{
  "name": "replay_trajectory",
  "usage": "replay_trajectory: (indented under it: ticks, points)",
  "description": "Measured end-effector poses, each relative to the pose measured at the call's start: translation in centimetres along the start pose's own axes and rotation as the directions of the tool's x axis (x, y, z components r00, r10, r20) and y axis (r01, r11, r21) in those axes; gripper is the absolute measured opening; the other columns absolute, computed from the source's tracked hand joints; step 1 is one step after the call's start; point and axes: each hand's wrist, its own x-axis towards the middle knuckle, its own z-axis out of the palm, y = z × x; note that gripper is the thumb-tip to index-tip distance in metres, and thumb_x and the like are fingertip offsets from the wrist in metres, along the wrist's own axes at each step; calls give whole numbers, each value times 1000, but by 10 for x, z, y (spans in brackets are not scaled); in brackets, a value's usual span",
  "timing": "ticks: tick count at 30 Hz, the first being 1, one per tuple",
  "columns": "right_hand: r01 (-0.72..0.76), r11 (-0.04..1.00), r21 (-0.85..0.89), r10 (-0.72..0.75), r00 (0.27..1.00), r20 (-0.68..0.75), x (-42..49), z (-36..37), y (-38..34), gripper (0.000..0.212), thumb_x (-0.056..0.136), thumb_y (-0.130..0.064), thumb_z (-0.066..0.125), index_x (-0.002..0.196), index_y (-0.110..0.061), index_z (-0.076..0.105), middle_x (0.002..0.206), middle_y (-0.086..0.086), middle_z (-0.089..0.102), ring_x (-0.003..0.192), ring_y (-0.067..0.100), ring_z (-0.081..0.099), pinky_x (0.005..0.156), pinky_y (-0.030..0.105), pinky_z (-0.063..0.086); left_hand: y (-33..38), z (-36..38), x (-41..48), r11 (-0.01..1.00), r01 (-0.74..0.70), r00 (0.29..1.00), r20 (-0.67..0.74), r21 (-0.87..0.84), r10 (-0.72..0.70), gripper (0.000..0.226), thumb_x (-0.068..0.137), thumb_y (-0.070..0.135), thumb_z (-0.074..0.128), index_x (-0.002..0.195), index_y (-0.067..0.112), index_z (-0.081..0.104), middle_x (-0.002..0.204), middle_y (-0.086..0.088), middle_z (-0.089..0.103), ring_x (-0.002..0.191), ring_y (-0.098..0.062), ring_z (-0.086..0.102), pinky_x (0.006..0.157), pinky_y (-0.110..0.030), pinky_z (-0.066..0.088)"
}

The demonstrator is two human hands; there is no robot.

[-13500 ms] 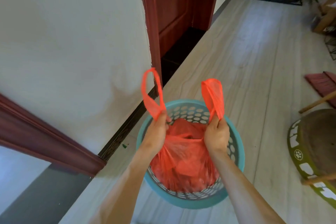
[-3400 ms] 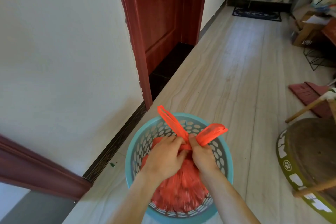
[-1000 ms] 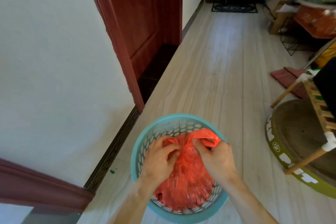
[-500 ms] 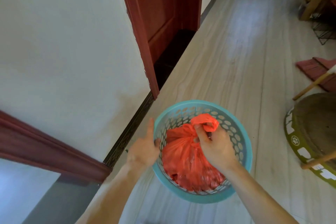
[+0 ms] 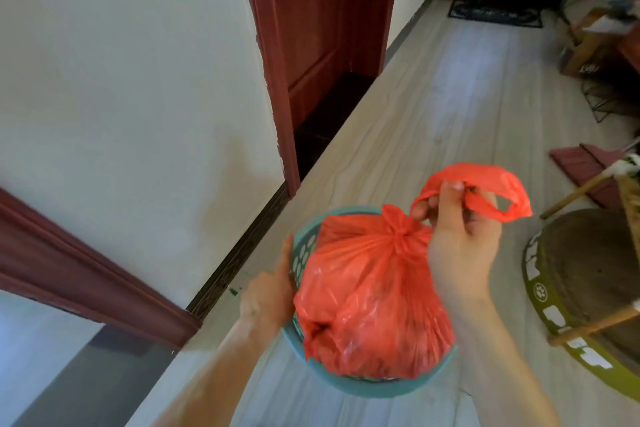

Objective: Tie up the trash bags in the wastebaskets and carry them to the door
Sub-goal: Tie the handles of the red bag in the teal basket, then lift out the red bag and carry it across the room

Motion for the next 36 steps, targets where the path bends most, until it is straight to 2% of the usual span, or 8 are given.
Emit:
replay_trajectory:
  ticks: [4, 8, 17, 23, 25, 28, 33, 36]
  points:
    - [35, 999, -3, -35, 998, 46, 7, 22, -29, 44, 103, -20, 44, 69, -40, 64, 51, -8, 57, 51, 10, 56, 63, 47, 58, -7, -6, -8, 999, 34, 999, 7, -23, -34, 84, 97, 35, 43, 150, 41, -21, 114, -16, 67, 102, -32, 66, 79, -37, 48]
    - [18, 998, 66, -19, 1000, 19, -5, 24, -44, 35, 104, -11, 43, 71, -20, 54, 55, 5, 52, 48, 7, 50, 54, 14, 49, -20, -19, 6, 994, 112, 988, -103, -14, -113, 81, 95, 38, 40, 150, 41, -20, 99, -9, 67, 90, -30, 66, 70, -35, 44]
    - [213, 973, 91, -212, 977, -16, 25, 24, -102, 52, 105, -16, 42, 67, -47, 60, 50, -9, 57, 50, 8, 55, 54, 22, 46, -72, -43, 21, 929, 361, 928, -69, -82, -366, 78, 97, 24, 34, 152, 26, -22, 106, -10, 67, 80, -24, 58, 70, -37, 45]
    - [179, 979, -97, -175, 984, 46, 21, 27, -92, 33, 104, -16, 45, 72, -25, 50, 58, 8, 54, 49, 2, 60, 54, 18, 51, -82, -59, 22, 916, 395, 911, -96, -72, -401, 71, 98, 31, 38, 154, 19, -3, 152, -13, 28, 120, -35, 51, 85, -44, 44]
    - [141, 968, -206, -130, 989, 64, 15, 17, -70, 34, 103, -22, 46, 71, -28, 54, 57, 3, 58, 53, 10, 67, 58, 33, 56, -68, -66, 18, 952, 301, 945, -153, 54, -290, 70, 97, 37, 40, 154, 19, 4, 158, -12, 17, 130, -35, 40, 97, -48, 43]
    - [68, 938, -340, -61, 998, 31, 3, -7, -37, 38, 103, -19, 47, 67, -30, 56, 53, -6, 59, 54, 1, 63, 60, 32, 50, -34, -66, 10, 979, -36, 987, -147, 200, 67, 68, 98, 49, 33, 155, 23, 8, 163, -7, 6, 144, -34, 22, 112, -50, 31]
    - [-196, 830, -522, 224, 974, -9, -28, -47, 12, 34, 100, -20, 52, 68, -14, 63, 61, -2, 67, 61, 8, 63, 64, 29, 37, 23, -32, -5, 774, -544, 816, -8, 324, 577, 66, 97, 53, 28, 156, 26, 16, 165, 1, 9, 151, -24, 12, 121, -51, 15]
    - [-344, 707, -617, 424, 906, -20, -45, -72, 55, 33, 98, -23, 56, 68, -15, 68, 60, -5, 71, 75, 19, 71, 68, 28, 41, 30, -4, -8, 644, -637, 738, 94, 423, 668, 60, 92, 45, 34, 148, 22, 42, 156, 2, 36, 142, -19, 38, 113, -52, 27]
